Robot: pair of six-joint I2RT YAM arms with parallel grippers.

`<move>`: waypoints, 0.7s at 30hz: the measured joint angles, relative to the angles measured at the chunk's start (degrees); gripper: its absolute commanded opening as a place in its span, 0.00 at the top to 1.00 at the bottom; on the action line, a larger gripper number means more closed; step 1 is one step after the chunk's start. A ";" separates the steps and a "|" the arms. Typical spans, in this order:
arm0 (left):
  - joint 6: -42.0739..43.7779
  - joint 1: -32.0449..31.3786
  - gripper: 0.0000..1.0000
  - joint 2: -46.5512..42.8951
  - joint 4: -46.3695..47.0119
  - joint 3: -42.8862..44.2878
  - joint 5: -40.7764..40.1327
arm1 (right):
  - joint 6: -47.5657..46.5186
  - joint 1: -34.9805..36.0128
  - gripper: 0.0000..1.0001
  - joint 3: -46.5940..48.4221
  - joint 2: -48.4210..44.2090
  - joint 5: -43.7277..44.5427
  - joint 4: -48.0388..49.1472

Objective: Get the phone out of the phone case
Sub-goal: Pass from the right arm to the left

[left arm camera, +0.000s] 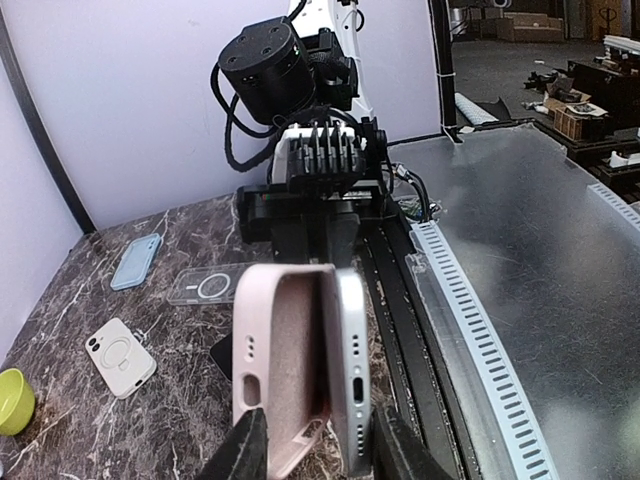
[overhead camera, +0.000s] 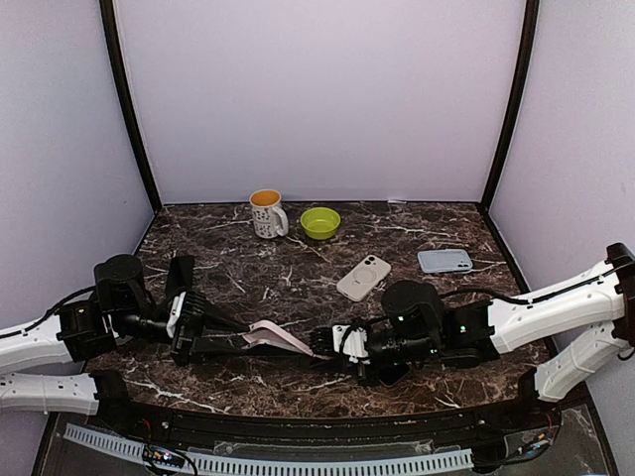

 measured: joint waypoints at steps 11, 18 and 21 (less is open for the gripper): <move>0.13 -0.02 0.61 -0.33 -0.66 -0.04 -0.57 | -0.31 0.26 1.00 0.02 0.11 2.60 -0.24; 0.68 -0.02 0.61 -3.89 -4.22 -0.04 -1.25 | -2.10 1.20 1.00 0.07 0.11 9.31 1.14; 0.94 -0.02 0.61 -5.07 -5.81 -0.04 -2.03 | -2.27 1.36 1.00 0.17 0.13 11.08 1.68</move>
